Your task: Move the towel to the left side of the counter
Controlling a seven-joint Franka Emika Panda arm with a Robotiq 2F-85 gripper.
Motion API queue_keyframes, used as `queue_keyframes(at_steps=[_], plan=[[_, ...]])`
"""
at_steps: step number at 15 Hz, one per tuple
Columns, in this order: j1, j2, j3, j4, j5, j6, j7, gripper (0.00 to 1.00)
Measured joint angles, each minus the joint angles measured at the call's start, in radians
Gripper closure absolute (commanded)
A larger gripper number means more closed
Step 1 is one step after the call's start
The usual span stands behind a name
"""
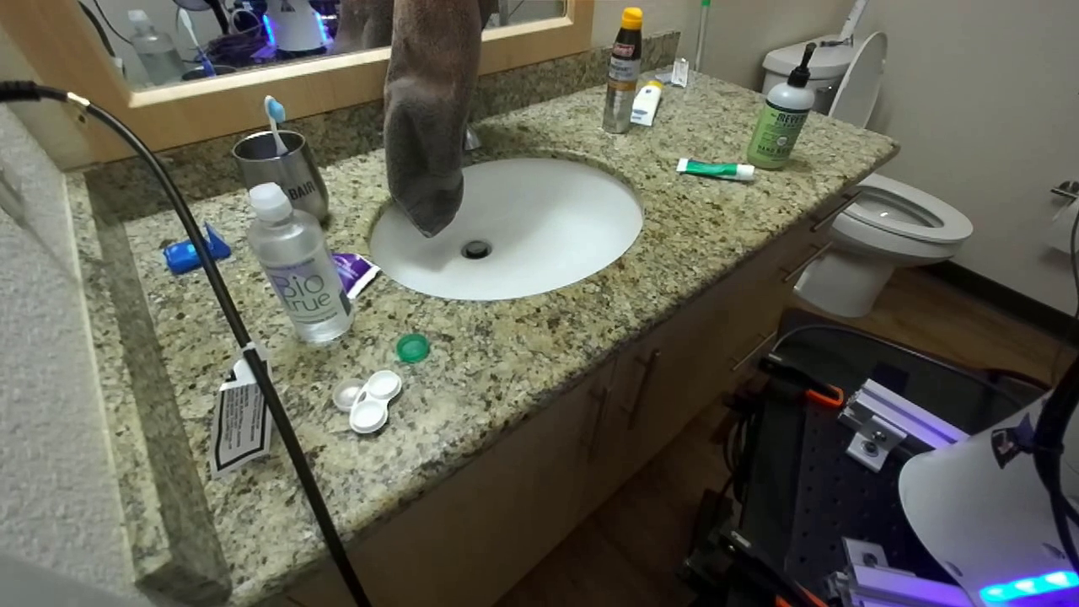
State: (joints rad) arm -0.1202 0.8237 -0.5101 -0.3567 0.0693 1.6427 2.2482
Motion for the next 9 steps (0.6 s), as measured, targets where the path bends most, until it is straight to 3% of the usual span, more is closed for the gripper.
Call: queue_keyframes(at_steps=[3, 5, 9], plan=[[0.009, -0.01, 0.086, 0.005, -0.142, 0.131, 0.0, 0.94], [0.031, -0.02, 0.115, 0.004, -0.184, 0.125, 0.013, 0.94], [0.002, -0.012, 0.135, -0.002, -0.194, 0.126, 0.012, 0.99]])
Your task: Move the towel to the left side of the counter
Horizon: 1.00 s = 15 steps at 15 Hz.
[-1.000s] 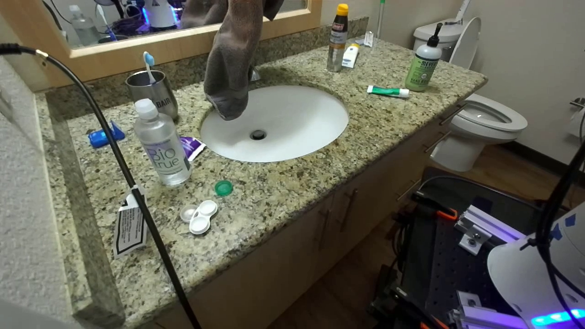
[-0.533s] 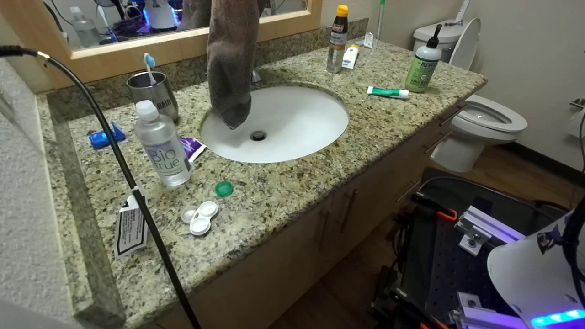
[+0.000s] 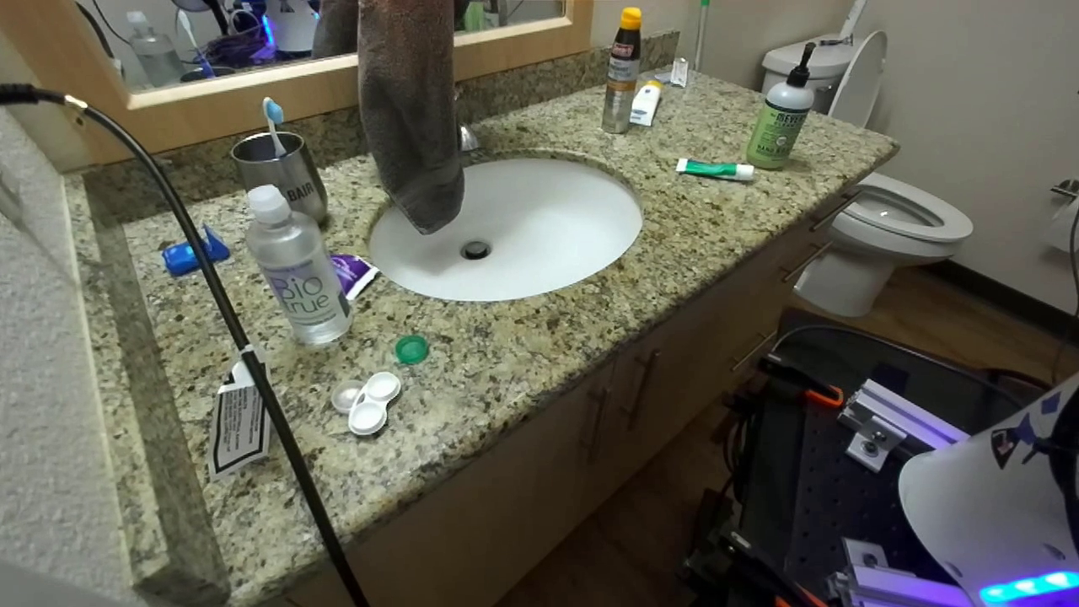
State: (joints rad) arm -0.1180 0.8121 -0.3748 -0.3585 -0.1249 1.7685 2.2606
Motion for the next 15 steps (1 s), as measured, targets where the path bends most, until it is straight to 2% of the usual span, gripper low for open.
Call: queue_keyframes(at_steps=[3, 8, 15], plan=[[0.011, 0.007, 0.073, -0.001, -0.002, -0.005, -0.017, 0.99], [0.098, 0.01, 0.218, -0.009, 0.035, -0.017, -0.082, 0.99], [0.123, -0.03, 0.332, -0.012, 0.128, -0.095, -0.359, 0.99]])
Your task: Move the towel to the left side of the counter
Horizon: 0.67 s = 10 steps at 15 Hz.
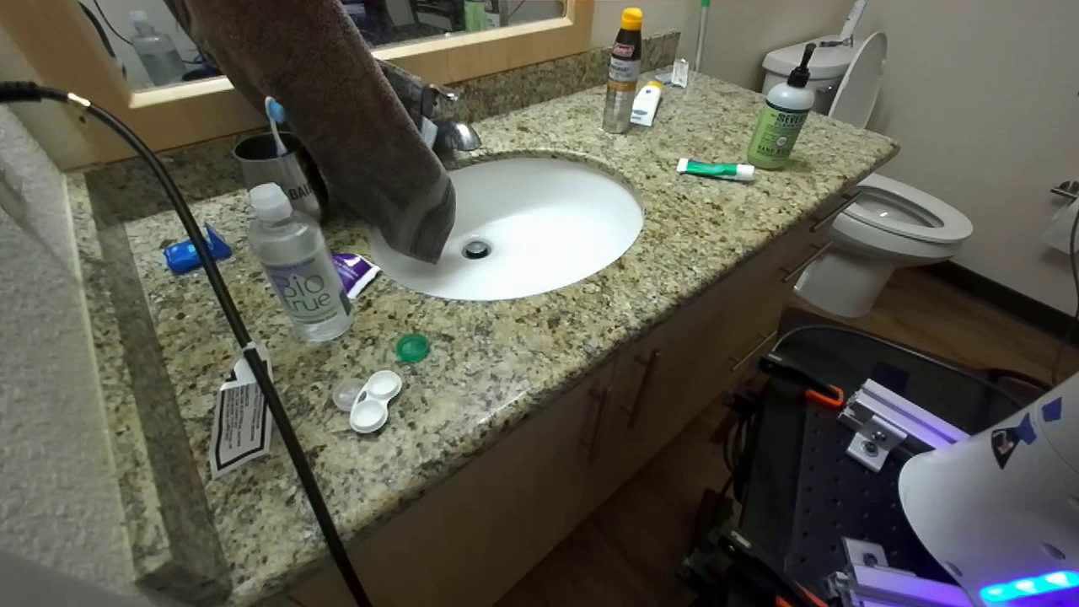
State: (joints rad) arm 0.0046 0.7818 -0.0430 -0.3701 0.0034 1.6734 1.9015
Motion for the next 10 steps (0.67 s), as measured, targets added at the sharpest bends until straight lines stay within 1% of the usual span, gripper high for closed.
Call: queue_keyframes(at_steps=[2, 4, 6, 10], plan=[[-0.016, -0.014, 0.021, -0.008, 0.036, -0.016, -0.061, 0.99], [-0.039, -0.02, 0.026, -0.025, 0.053, -0.017, -0.058, 0.99], [-0.064, -0.015, 0.022, -0.041, 0.054, -0.013, 0.003, 0.99], [-0.123, 0.008, 0.0, -0.053, 0.054, 0.009, 0.175, 0.99]])
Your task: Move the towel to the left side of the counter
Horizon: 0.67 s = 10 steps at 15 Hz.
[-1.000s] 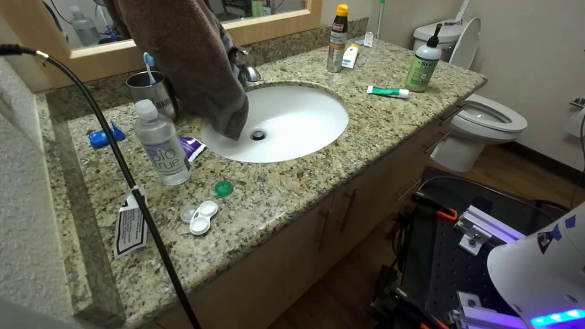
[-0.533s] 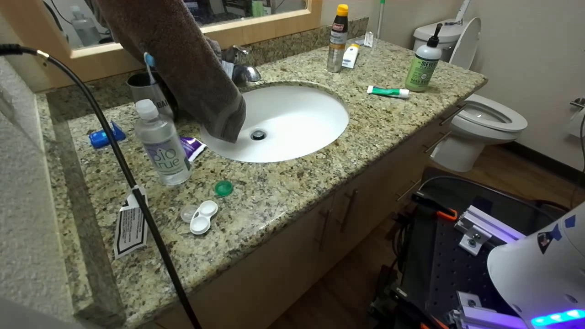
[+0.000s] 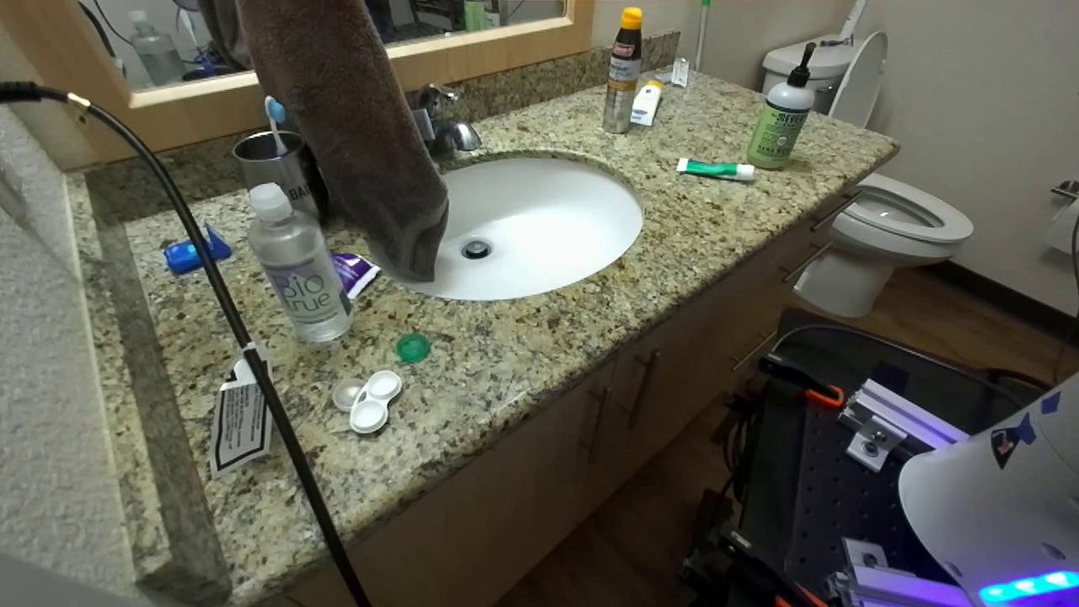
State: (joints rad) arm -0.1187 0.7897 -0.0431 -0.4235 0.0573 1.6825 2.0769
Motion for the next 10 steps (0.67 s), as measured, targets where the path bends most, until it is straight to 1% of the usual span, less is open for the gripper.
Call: queue_keyframes(at_steps=[3, 5, 10], plan=[[-0.046, 0.028, -0.014, 0.002, 0.0, 0.016, 0.131, 0.99], [-0.065, 0.039, -0.022, -0.005, 0.0, 0.023, 0.23, 0.99], [-0.076, 0.04, -0.038, 0.003, 0.0, 0.053, 0.499, 0.99]])
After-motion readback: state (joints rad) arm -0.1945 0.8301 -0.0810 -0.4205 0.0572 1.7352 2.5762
